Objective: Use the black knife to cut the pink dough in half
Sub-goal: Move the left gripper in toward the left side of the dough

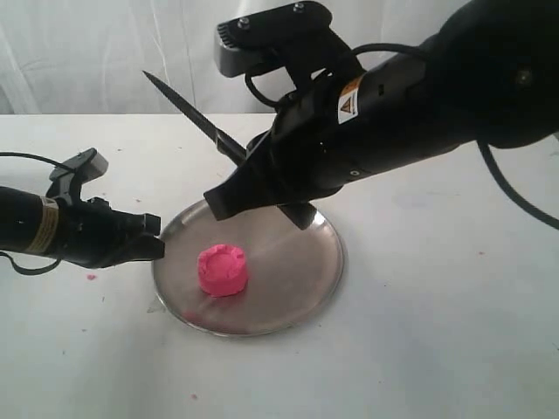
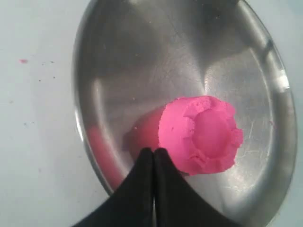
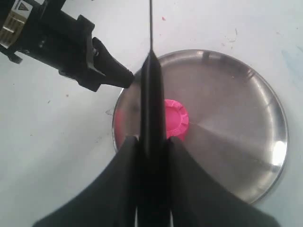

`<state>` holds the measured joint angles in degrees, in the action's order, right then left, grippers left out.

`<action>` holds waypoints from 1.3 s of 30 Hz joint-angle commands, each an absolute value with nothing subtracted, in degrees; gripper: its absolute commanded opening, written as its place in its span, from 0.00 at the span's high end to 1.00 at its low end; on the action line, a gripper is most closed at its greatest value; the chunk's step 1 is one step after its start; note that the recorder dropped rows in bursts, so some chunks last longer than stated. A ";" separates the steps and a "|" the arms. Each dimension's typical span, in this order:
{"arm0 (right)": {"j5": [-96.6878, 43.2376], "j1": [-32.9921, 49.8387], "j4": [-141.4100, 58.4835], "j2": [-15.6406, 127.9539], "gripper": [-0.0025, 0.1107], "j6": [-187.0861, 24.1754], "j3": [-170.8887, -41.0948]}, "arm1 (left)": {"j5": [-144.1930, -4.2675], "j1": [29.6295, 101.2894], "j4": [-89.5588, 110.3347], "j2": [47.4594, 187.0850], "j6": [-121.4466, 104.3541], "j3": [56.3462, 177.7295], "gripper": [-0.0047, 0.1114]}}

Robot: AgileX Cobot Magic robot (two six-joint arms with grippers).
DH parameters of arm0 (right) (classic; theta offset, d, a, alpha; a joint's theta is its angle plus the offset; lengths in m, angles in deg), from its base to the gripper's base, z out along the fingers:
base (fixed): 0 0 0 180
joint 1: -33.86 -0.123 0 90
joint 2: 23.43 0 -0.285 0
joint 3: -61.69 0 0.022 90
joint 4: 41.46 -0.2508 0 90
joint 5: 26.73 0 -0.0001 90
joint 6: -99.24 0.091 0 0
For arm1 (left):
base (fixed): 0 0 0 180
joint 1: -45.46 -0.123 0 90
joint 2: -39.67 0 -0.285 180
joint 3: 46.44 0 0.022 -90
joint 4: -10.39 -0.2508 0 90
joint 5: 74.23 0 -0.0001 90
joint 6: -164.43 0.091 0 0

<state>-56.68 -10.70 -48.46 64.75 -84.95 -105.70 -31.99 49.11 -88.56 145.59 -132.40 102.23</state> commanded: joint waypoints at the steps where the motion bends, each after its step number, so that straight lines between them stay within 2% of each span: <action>1: -56.39 -10.11 -47.90 64.00 0.98 -84.81 -105.70 | -35.29 51.23 -88.21 145.88 -132.76 102.34 0.96; 14: -58.28 -10.11 -47.90 64.00 0.98 -84.88 -105.70 | -43.90 55.48 -87.42 147.48 -134.25 105.16 0.96; 31: -58.29 -10.11 -47.66 62.54 0.98 -84.63 -105.70 | -40.85 55.57 -81.74 152.16 -132.60 105.16 0.96; 39: -57.91 -10.11 -47.66 62.43 0.98 -83.25 -105.70 | -41.35 58.23 -81.65 152.16 -132.36 105.42 0.96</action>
